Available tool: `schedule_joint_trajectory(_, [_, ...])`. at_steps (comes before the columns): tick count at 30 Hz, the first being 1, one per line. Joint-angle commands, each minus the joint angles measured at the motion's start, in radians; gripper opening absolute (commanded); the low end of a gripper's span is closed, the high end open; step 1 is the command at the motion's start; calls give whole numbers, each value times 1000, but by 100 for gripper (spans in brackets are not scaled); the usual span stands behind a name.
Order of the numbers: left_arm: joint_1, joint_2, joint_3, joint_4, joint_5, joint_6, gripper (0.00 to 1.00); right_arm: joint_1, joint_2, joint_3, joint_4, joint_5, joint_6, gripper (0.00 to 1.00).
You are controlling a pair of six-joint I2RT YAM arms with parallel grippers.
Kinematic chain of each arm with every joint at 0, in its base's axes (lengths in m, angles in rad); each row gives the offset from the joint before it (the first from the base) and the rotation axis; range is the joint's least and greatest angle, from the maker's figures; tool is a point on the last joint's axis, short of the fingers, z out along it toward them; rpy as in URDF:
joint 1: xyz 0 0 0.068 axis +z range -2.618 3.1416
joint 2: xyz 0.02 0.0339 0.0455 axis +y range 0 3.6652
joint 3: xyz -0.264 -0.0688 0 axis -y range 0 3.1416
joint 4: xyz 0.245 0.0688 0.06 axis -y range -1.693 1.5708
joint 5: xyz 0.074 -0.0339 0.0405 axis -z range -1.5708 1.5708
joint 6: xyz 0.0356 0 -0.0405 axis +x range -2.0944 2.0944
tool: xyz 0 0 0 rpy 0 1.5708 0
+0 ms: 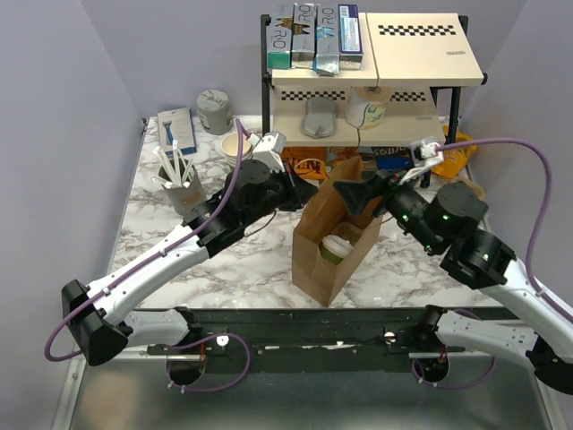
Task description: Pack the takeout coffee
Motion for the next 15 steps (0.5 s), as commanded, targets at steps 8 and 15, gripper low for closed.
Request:
schedule_joint_trajectory(8, [-22, 28, 24, 17, 29, 44, 0, 5, -95, -50, 392, 115, -137, 91])
schedule_joint_trajectory(15, [-23, 22, 37, -7, 6, 52, 25, 5, -119, -9, 192, 168, -87, 98])
